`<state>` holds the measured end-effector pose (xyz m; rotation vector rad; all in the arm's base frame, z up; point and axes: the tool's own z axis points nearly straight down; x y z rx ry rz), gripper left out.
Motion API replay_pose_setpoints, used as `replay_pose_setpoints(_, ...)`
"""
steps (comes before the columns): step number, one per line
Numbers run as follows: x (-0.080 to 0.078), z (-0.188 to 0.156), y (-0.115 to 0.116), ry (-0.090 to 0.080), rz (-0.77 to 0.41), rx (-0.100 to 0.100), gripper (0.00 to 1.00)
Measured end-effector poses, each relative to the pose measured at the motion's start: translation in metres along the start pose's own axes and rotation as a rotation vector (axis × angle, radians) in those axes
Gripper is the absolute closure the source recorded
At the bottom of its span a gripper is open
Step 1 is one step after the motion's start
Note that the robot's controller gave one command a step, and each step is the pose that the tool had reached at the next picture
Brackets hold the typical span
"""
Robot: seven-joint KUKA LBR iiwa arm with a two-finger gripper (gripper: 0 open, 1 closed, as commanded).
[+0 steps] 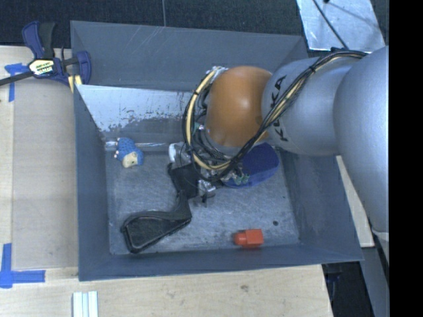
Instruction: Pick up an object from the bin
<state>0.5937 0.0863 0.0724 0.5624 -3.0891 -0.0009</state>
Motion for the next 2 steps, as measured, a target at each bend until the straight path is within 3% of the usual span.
replay_pose_setpoints(1,-0.001,-0.002,-0.001,-0.004,0.003,0.001,1.0)
replay_pose_setpoints(2,-0.006,-0.169,-0.002,-0.015,0.001,0.004,1.0)
